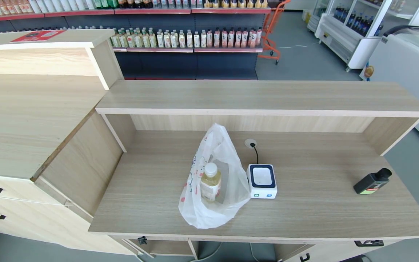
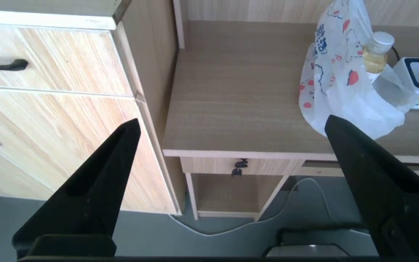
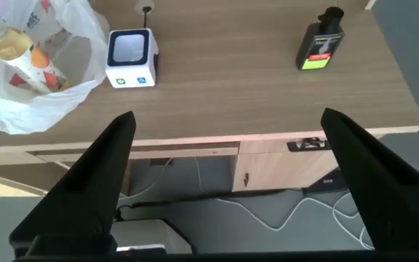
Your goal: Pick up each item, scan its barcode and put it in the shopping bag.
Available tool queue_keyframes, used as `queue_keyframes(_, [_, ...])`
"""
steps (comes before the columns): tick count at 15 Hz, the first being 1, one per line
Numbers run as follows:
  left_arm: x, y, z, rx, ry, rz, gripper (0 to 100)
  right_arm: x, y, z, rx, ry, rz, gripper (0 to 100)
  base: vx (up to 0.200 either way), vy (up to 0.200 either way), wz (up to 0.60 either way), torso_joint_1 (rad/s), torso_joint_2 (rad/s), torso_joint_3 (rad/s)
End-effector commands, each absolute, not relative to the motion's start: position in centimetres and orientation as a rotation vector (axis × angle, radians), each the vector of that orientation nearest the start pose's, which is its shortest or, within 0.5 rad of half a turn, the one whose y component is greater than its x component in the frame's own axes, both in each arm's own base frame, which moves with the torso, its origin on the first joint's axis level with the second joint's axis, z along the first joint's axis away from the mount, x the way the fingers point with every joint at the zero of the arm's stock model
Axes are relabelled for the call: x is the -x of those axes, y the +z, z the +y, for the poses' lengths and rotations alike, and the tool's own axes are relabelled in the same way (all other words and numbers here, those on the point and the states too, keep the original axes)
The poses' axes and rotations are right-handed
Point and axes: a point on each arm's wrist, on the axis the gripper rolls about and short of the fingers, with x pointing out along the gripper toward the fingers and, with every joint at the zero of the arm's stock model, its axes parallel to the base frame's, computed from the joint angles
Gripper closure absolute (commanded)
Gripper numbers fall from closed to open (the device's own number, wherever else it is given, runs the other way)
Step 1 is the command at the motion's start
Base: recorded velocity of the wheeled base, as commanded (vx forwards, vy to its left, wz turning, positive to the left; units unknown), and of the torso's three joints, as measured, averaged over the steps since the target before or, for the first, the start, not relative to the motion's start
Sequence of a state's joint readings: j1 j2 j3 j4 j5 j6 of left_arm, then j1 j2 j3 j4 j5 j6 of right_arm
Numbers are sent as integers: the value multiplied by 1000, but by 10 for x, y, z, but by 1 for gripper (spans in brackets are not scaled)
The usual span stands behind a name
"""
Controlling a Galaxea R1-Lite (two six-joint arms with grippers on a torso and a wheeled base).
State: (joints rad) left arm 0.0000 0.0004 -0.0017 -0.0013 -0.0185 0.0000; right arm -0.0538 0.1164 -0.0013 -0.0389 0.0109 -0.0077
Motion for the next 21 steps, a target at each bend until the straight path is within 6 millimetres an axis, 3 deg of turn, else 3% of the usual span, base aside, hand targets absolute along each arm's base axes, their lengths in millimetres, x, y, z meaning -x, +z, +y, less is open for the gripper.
queue_keyframes(1, [23,76,0,0,-18,-3,0,16,78,1,16,-53,77,0,0,0,0,0,0,0])
queue_keyframes(4, [23,76,0,0,-18,-3,0,16,77,1,21,-54,87,0,0,0,0,0,0,0])
queue_keyframes(15, [23,76,0,-2,-18,-3,0,16,77,1,14,-54,88,0,-200,-200,0,4,2,2])
queue_keyframes(18, [23,76,0,-5,-18,-3,0,16,77,1,13,-55,88,0,0,0,0,0,0,0])
queue_keyframes(21, [23,76,0,-6,-20,1,0,16,77,1,13,-55,88,0,200,0,0,-2,-7,1])
